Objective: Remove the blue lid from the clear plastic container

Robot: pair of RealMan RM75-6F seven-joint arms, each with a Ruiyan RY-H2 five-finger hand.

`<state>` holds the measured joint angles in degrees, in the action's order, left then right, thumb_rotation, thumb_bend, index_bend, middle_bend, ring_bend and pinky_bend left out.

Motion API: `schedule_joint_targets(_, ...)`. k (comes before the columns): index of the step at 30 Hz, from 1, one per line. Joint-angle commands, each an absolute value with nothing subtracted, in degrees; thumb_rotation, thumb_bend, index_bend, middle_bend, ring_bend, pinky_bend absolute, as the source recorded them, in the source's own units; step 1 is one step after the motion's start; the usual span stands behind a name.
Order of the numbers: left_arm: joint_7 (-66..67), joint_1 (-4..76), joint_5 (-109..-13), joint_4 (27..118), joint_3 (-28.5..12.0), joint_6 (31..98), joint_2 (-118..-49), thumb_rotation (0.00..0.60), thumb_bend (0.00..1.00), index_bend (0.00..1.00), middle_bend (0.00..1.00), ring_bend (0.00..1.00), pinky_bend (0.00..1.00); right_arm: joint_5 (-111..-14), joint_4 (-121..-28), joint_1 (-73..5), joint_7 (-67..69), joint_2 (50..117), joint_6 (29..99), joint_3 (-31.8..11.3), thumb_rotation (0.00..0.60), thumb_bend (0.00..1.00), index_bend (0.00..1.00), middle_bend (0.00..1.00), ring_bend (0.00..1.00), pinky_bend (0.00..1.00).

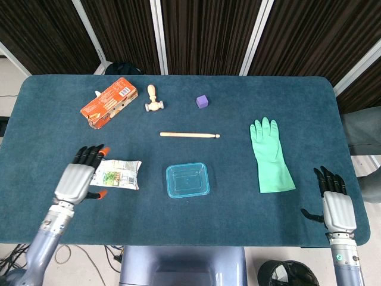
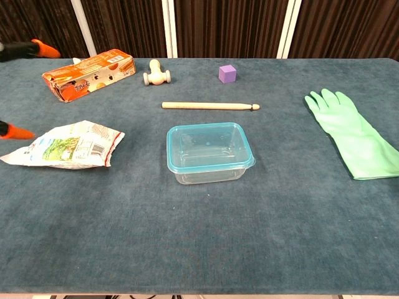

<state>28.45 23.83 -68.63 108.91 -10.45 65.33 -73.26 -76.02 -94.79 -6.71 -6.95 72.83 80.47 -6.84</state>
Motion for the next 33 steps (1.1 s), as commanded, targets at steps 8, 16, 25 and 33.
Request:
schedule_joint_targets(8,45.3,34.1,-52.4,111.2,-13.5,65.6,-89.0,0.6,0.0,0.0,0.0,0.0,0.0,-75.5,-94.9,-6.8,-6.8,72.7,80.0,-6.9,0.6,0.11,0.0,0.0,0.0,0.0)
schedule_joint_targets(16,53.2,39.3,-45.9,108.5,-14.5,70.1,-98.7,0.6,0.02,0.0,0.0,0.0,0.0,-75.4,-95.1,-6.8,-6.6,72.6,80.0,-7.0,0.6,0.11,0.0,0.0,0.0,0.0)
schedule_joint_targets(25,56.7,43.9,-41.1,102.7,-17.1,73.0,-106.8,0.6,0.03,0.0,0.0,0.0,0.0,-75.1,-95.3,-6.9,-6.4,72.6,79.7,-7.0,0.6,0.11,0.0,0.0,0.0,0.0)
schedule_joint_targets(33,57.6,47.8,-35.6,95.8,-21.0,72.7,-111.9,0.6,0.03,0.0,0.0,0.0,0.0,-75.1,-95.4,-7.0,-6.1,72.4,79.3,-6.9,0.6,0.11,0.0,0.0,0.0,0.0)
